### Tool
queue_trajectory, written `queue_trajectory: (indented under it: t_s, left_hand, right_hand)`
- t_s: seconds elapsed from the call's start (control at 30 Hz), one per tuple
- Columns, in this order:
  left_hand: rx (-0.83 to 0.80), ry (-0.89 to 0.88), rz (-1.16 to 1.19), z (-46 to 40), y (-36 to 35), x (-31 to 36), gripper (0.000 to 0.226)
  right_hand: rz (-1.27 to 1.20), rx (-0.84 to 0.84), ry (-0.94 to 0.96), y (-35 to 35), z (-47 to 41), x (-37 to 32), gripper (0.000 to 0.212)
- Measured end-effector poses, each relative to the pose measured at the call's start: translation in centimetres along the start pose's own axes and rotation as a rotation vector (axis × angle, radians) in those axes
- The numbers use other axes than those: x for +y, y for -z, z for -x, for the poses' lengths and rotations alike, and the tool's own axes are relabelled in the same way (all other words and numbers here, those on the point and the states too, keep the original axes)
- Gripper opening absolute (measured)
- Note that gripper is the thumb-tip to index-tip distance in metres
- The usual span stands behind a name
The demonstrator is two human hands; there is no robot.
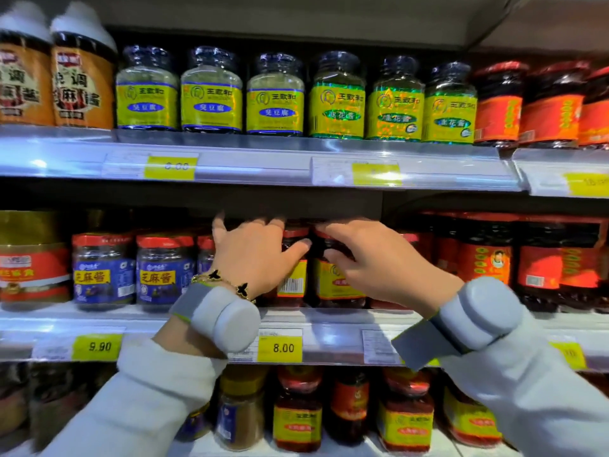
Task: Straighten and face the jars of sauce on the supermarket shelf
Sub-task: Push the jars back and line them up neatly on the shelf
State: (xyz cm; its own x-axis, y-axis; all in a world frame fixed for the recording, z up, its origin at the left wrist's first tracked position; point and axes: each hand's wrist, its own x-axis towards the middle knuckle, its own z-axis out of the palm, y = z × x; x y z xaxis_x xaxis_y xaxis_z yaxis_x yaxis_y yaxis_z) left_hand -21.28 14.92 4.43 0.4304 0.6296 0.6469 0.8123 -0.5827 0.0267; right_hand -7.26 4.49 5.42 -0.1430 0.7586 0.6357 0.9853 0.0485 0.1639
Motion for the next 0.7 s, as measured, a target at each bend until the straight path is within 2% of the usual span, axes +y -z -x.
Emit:
queue_trajectory:
  t_s: [0.1, 0.3, 0.5, 0.7]
  left_hand:
    - [-0.004, 0.065, -0.047, -0.1, -0.4, 0.5, 0.071]
    - [0.0, 0.177, 0.035, -1.0, -0.4, 1.3, 0.066]
    - [0.202, 0.193, 0.171, -0.3, -1.0, 1.5, 0.064]
    - [0.265, 0.196, 0.331, 0.6, -0.9, 1.5, 0.065]
  right_hand:
    - [0.009, 0.047, 0.022, -0.8, -0.2, -0.3, 0.04]
    - [0.022, 0.115, -0.022, -1.6, -0.3, -0.6, 0.04]
    - [-0.014, 0.146, -0.079, -1.8, -0.6, -0.8, 0.044]
    - [-0.053, 0.175, -0.087, -2.2, -0.2, -0.9, 0.045]
